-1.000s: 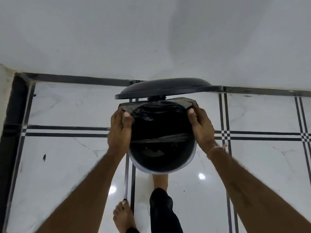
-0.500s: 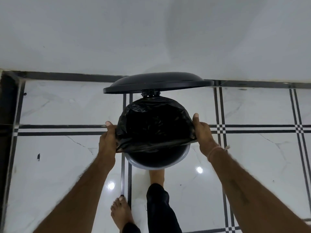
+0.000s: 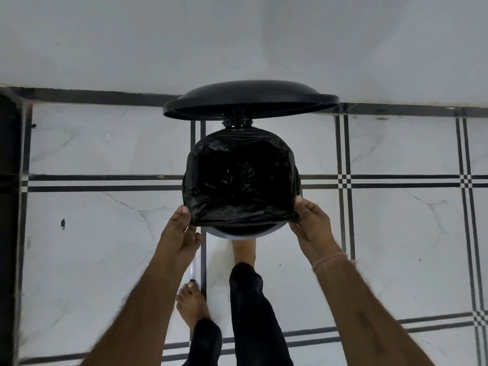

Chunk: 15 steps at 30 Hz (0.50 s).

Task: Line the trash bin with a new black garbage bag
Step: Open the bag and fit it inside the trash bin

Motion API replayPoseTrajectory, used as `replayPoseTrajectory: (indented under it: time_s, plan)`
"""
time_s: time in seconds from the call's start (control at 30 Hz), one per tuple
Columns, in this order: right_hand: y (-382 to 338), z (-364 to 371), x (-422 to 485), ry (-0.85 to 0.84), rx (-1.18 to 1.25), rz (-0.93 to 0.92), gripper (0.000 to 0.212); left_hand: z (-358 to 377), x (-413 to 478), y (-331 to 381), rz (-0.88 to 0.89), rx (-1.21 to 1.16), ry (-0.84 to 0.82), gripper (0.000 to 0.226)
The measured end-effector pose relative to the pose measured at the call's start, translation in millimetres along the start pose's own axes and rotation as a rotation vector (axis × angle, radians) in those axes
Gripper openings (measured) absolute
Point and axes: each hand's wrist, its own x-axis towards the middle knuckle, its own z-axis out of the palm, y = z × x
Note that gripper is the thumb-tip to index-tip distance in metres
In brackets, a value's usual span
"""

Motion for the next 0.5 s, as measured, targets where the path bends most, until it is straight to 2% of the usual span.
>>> replayPoseTrajectory:
  time_s: [0.07, 0.27, 0.37, 0.5]
  plan:
    - [-2, 6, -14, -0.007, -0.08, 0.023, 0.011, 0, -4, -2, -0.019, -0.001, 0.03, 0.015]
    - [12, 19, -46, -0.071, -0.157, 0.17, 0.016, 3, -10, -5, -0.087, 0.01, 0.119, 0.006]
    - [33, 25, -59, -0.096, -0.076, 0.237, 0.017, 1, -13, -11, -0.112, -0.005, 0.145, 0.015]
    - [65, 24, -68, -0.095, 0.187, 0.314, 0.019, 2, -11, -19, -0.135, -0.071, 0.158, 0.016]
